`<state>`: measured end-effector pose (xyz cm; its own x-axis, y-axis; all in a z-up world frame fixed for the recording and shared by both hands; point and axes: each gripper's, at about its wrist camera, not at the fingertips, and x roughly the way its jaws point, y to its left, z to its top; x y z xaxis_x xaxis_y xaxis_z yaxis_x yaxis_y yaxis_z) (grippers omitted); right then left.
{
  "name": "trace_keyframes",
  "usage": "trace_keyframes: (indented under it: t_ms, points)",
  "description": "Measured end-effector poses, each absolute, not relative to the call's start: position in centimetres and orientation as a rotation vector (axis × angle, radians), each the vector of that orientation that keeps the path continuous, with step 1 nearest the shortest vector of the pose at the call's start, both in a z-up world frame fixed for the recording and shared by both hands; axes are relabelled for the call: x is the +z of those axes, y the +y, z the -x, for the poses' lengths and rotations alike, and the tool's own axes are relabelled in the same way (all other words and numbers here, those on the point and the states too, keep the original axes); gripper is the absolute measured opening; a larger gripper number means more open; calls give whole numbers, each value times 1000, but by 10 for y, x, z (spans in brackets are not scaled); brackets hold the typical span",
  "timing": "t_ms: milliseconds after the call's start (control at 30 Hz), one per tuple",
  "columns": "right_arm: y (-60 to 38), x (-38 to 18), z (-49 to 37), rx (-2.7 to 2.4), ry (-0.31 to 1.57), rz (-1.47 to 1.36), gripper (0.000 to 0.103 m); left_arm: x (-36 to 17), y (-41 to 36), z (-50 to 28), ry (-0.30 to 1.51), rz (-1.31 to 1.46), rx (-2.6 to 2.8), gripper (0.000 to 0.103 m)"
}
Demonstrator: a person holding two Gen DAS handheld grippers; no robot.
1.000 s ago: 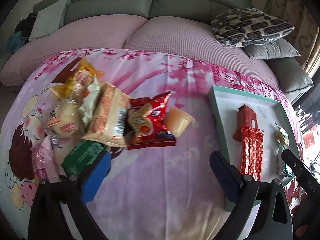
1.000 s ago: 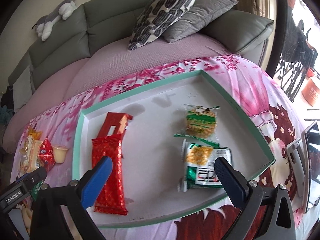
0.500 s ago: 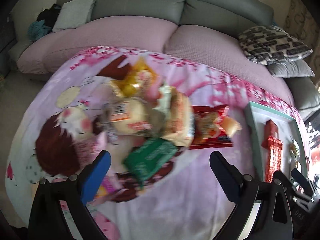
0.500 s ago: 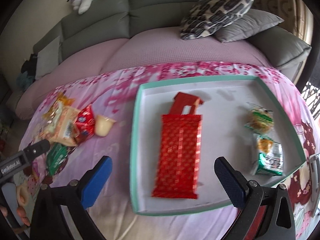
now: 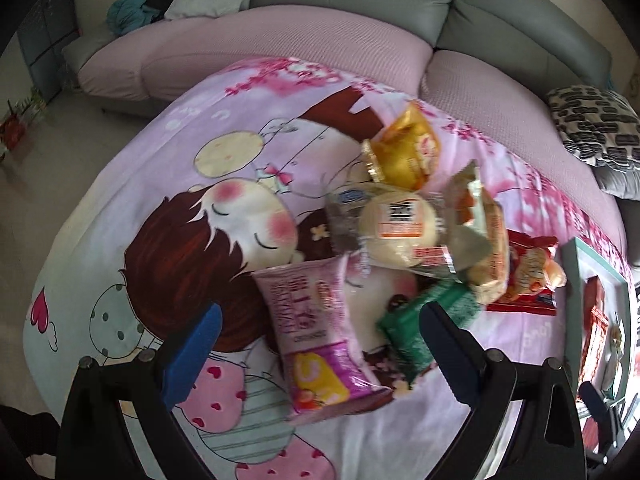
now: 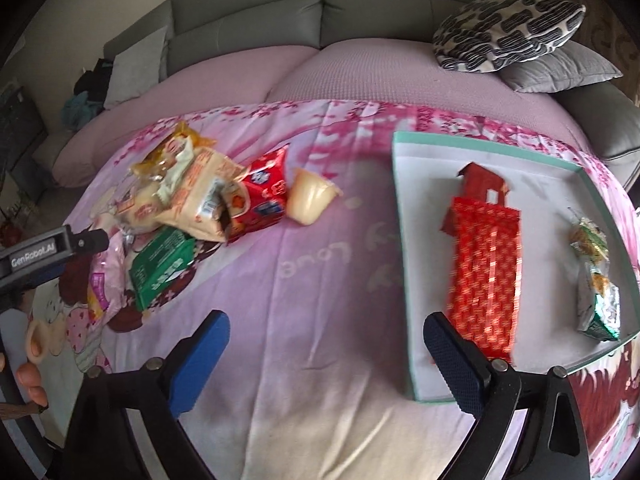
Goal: Organize snacks
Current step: 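Move both open tools from the tray back to the snack pile, then grasp the green rectangular pack with the right tool while the left tool grasps the pink-and-purple bag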
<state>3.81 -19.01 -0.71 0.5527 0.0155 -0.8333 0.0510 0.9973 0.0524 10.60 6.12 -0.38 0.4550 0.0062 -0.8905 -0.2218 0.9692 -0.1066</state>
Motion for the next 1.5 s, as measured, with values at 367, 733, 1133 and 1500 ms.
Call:
trace_keyframes:
  t_ms: [367,733,1133,1500]
  points:
    - [-146,-22,-62,41,1035,-79,85,-28,71,-118,1157,255,125,55]
    - [-108,-19,-93,78,1049,-84,76,-33,79,-121,1147,295,83,40]
    - [-75,-34,-131,104,1111,-152,71,-32,102,-120,1136,368,97,40]
    - [-61,-44,-138,99,1133,-115,68,-31,99,-117,1147,372,77,40]
